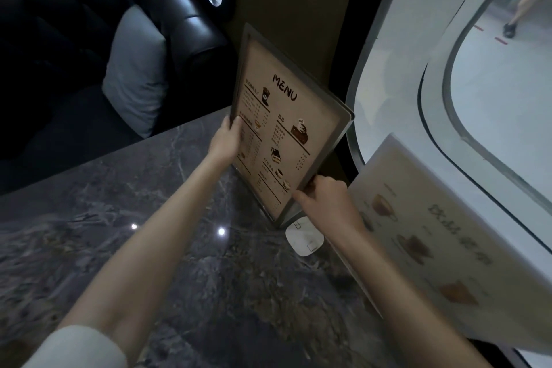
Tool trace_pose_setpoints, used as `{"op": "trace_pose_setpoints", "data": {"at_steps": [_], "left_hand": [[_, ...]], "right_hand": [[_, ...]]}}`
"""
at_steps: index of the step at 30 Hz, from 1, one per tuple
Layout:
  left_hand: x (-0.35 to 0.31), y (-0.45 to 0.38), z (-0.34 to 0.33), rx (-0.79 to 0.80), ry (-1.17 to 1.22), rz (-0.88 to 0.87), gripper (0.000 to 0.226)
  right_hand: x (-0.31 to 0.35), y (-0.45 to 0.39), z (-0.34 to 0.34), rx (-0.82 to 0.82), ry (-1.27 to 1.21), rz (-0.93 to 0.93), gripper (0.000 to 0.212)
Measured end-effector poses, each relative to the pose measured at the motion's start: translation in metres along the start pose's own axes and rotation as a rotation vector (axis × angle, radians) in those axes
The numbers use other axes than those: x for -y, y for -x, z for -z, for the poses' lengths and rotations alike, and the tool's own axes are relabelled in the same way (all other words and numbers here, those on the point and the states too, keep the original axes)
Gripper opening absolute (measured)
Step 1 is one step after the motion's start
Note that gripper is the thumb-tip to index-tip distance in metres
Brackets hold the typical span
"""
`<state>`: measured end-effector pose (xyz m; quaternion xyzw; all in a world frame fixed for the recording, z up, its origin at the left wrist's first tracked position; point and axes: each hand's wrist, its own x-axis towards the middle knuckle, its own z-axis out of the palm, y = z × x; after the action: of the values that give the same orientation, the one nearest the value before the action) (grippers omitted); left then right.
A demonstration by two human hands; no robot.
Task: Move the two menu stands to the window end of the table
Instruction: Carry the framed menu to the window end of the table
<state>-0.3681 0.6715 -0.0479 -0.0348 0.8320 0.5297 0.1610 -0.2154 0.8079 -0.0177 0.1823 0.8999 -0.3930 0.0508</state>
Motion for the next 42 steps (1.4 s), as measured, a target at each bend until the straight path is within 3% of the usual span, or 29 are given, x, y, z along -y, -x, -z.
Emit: {"op": "trace_pose_setpoints", "data": {"at_steps": [3,9,14,16,18,21,24,27,32,36,42], "left_hand": [[0.005,0.025,-0.006,-0.042,-0.140,-0.074,0.047],[0.007,0.069,-0.013,0.022,-0.308,-0.181,0.038],[0.017,0.094,-0.017,-0.190,-0.707,-0.563,0.031],[0.029,0.101,-0.022,-0.219,-0.729,-0.598,0.037],[0.042,0.104,-0.028,-0.182,-0.710,-0.486,0.047],[0.064,0.100,-0.043,-0.086,-0.568,-0.258,0.061],[0.075,0.092,-0.050,0.079,-0.013,0.053,0.060],[0.079,0.088,-0.052,0.181,0.504,0.293,0.048],[0.081,0.079,-0.060,0.151,0.606,0.350,0.046],[0.074,0.077,-0.067,0.112,0.634,0.354,0.040],[0.073,0.070,-0.063,0.169,0.642,0.387,0.057]], "right_hand": [[0.014,0.005,0.013,0.074,0.102,0.013,0.033],[0.061,0.015,0.047,0.066,0.193,0.261,0.024],[0.094,0.017,0.091,-0.108,0.321,0.547,0.023],[0.098,0.011,0.105,-0.179,0.358,0.600,0.022],[0.097,0.002,0.114,-0.213,0.466,0.638,0.022],[0.093,-0.016,0.117,-0.114,0.580,0.552,0.033],[0.089,-0.029,0.115,0.046,0.407,0.371,0.045],[0.089,-0.037,0.112,0.110,0.269,0.308,0.036],[0.093,-0.048,0.115,0.179,0.192,0.284,0.011],[0.095,-0.055,0.119,0.188,0.171,0.268,0.011],[0.090,-0.057,0.122,0.165,0.118,0.232,0.015]]}}
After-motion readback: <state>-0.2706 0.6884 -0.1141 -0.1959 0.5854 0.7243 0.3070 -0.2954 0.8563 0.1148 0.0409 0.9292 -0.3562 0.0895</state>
